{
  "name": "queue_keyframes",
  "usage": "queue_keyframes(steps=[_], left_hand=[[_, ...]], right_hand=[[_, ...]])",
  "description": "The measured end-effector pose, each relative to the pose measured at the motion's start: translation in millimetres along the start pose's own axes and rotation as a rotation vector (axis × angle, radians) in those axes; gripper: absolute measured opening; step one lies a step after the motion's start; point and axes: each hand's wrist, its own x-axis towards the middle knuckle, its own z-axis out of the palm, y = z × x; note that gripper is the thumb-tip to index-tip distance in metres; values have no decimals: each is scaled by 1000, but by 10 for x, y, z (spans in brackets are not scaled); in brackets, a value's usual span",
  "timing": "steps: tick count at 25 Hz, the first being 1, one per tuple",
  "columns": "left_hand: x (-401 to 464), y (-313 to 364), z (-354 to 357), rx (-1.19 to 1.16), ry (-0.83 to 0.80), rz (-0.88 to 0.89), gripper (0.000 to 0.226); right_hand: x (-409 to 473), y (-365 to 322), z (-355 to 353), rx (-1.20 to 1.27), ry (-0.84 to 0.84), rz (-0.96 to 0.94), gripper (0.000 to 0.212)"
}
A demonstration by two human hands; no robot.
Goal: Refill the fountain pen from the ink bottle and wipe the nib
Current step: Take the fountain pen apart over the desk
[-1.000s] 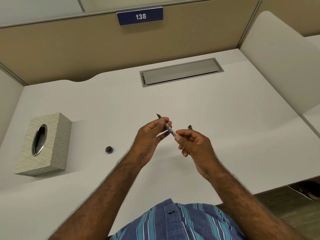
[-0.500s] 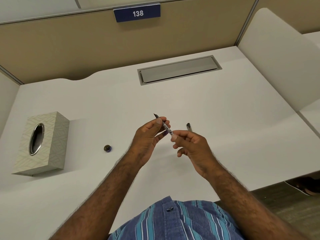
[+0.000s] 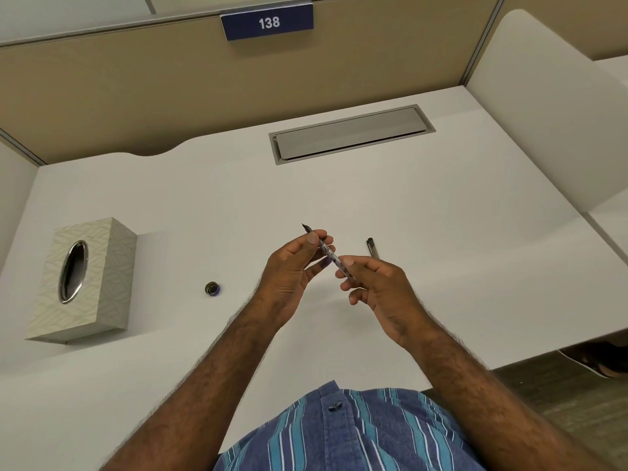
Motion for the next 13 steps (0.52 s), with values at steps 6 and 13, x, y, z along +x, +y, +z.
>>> queue_keyframes(steps=[6,13], left_hand=[[3,-9,0,-3,-4,-5,22],[13,3,14,9,-6,-11,22]], right_hand=[[7,32,-5,-38,15,-23,20],[9,22,-8,-24,-7,-2,21]])
